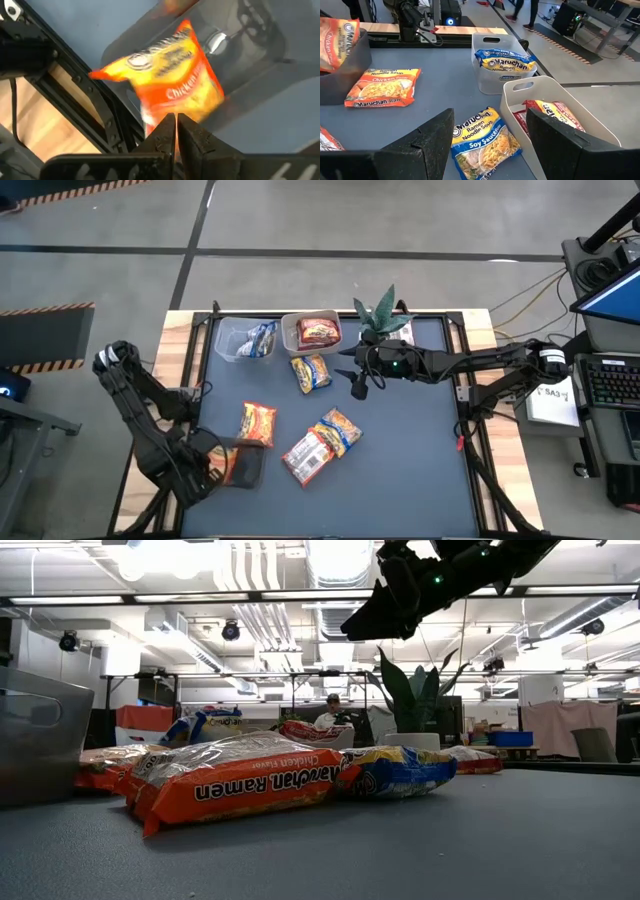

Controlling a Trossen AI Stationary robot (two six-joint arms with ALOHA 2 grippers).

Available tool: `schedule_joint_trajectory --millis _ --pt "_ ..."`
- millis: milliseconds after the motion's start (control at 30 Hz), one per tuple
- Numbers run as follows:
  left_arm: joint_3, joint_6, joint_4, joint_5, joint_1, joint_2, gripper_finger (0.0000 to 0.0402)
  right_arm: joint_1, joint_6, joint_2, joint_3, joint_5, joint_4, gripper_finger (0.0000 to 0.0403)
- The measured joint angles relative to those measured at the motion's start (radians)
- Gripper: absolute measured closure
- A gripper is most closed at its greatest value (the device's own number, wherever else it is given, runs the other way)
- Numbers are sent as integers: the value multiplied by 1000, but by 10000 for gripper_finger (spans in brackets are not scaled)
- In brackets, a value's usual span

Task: Sort Maruchan noodles
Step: Put the orange noodle pack into the black bin, then put the noodle pack into the transparent bin

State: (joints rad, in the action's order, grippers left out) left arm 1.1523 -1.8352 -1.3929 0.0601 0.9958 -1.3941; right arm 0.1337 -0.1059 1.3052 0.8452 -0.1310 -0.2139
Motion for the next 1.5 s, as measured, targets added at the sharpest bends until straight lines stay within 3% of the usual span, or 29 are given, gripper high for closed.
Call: schedule_joint_trajectory --millis 200,367,500,700,833,1167,1333,1500 --pt "61 -52 -38 23 -2 0 402 0 0 0 0 0 0 165" --pt "70 -31 59 313 -18 1 401 0 0 0 0 0 0 165" --pt "6 103 193 364 -66 -26 401 0 -2 0 0 0 0 165" --pt "-74 233 314 305 -140 -135 401 0 -3 0 0 0 -1 165" --pt "-80 300 311 171 -152 -203 401 0 -3 0 0 0 -1 165" --pt "-81 312 223 -26 -152 -285 401 0 -9 0 0 0 -1 165" --pt "-81 353 148 -170 -152 -301 401 0 -10 0 0 0 0 165" --pt "-81 349 158 -153 -152 -270 401 0 -10 0 0 -1 0 165"
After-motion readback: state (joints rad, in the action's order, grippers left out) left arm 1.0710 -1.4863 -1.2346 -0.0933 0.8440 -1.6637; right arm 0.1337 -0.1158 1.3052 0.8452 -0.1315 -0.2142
